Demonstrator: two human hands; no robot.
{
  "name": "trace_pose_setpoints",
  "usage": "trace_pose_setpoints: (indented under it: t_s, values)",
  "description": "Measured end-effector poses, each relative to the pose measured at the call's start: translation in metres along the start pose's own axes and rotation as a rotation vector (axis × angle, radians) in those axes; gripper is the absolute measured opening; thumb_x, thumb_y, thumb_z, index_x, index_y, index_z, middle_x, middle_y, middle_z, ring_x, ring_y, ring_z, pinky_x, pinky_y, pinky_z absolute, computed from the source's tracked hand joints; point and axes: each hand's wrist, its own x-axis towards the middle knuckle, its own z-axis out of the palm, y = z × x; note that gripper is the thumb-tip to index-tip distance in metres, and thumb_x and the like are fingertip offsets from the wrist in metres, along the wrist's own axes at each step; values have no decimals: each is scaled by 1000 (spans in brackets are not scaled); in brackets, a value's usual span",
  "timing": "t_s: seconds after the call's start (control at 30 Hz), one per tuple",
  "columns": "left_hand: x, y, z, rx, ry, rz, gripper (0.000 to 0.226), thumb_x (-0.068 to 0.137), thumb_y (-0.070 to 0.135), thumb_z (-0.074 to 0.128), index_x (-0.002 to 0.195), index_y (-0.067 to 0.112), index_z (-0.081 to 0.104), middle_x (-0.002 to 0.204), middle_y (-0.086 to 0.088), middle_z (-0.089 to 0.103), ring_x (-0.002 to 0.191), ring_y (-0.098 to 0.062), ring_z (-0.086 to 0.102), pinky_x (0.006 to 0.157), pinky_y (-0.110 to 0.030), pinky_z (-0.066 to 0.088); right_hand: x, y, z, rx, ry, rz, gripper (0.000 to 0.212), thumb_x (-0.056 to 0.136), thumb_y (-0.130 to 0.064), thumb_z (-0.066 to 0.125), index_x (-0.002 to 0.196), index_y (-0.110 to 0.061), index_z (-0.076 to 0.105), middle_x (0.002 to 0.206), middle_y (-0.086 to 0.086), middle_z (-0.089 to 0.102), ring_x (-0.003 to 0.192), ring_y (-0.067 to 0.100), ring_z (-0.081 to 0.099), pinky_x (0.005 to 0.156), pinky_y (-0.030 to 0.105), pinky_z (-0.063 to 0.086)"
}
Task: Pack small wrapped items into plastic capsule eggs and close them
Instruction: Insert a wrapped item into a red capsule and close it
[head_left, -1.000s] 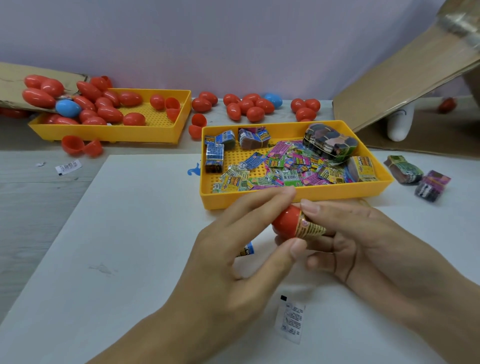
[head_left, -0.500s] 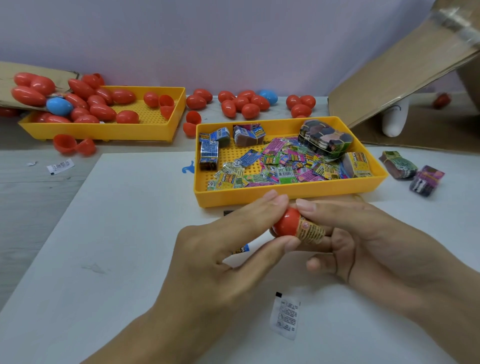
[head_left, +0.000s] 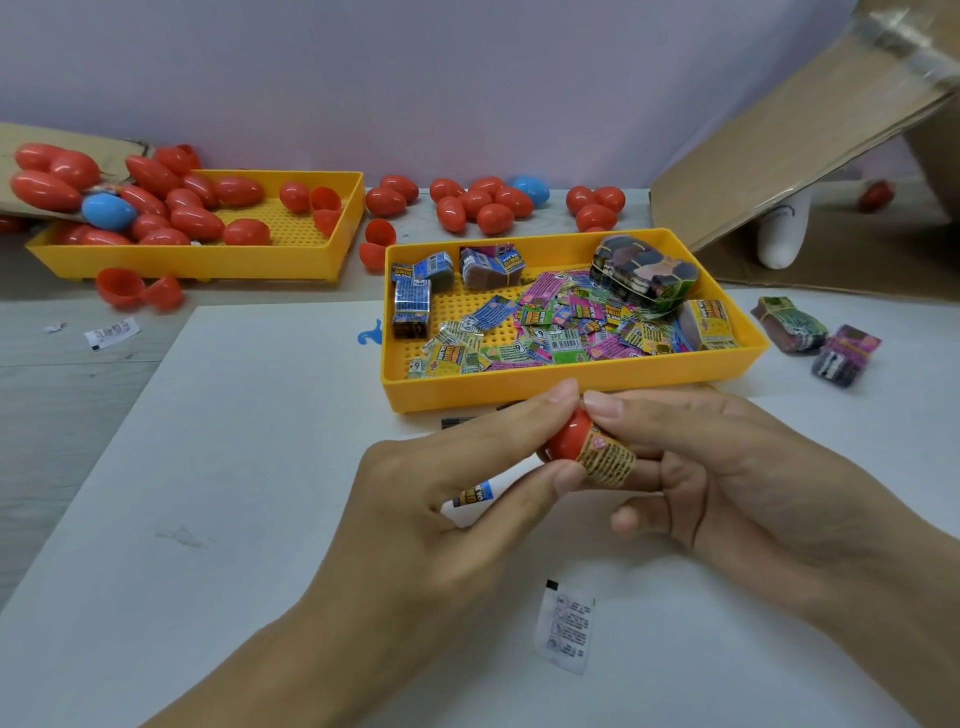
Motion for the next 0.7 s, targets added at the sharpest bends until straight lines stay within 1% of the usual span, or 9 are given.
trace_pose_setpoints:
  t_s: [0.07,0.2,0.33,0.37,0.43,0.5,0.53,0.6,0.7]
  values:
    - [1,-1,0,-17,-13,-10,39,84,21,67,123,13,66,126,11,66,119,-1,61,98,-16,47,1,0,0,-3,4,2,24,72,-23,83,92,-9,79,89,12,76,77,18,75,45,20,53]
    - [2,-2,-1,-81,-42,-52,39,85,20,66,124,17,65,126,16,66,120,-1,60,99,-15,47,2,0,0,12,4,14,34,70,-30,78,95,-8,79,94,15,76,77,19,75,45,20,52]
    - [3,-3,-3,-93,-80,-73,38,88,24,68,125,21,64,127,19,64,122,-1,58,102,-16,45,2,1,0,-2,12,14,27,73,-25,82,94,-8,79,90,13,76,76,18,74,45,20,52]
    - [2,-3,-3,-100,-86,-75,40,88,25,72,127,21,64,128,18,65,123,-2,58,103,-19,45,2,1,0,-7,20,14,28,72,-24,83,94,-7,79,91,14,76,76,18,74,44,20,52]
    - [0,-4,-3,-79,-72,-44,49,82,27,76,128,19,63,130,12,65,125,-7,58,104,-27,47,2,2,1,-4,38,15,33,69,-25,84,95,-5,78,94,19,75,79,21,75,44,20,51]
    - [0,-5,-2,-22,-29,15,50,77,27,78,124,18,65,127,6,66,122,-15,61,100,-37,52,2,3,3,9,48,18,39,66,-30,80,96,-5,77,96,20,75,81,24,75,45,20,52]
    - [1,-5,-3,-4,-6,36,48,76,26,79,122,18,67,122,4,68,117,-18,64,96,-39,54,1,3,3,8,49,18,40,66,-30,79,96,-5,77,96,21,75,80,24,75,45,20,52]
    - [2,-6,-4,7,18,55,43,76,25,78,118,18,68,114,5,71,108,-17,67,92,-36,55,1,3,4,-7,46,14,38,66,-28,84,95,-5,76,94,21,75,74,21,74,47,21,53]
    - [2,-5,-5,34,24,53,45,75,28,78,118,19,68,117,10,71,113,-9,66,96,-28,52,1,4,3,-24,67,3,39,63,-29,83,94,-5,77,93,20,75,69,18,73,48,21,53]
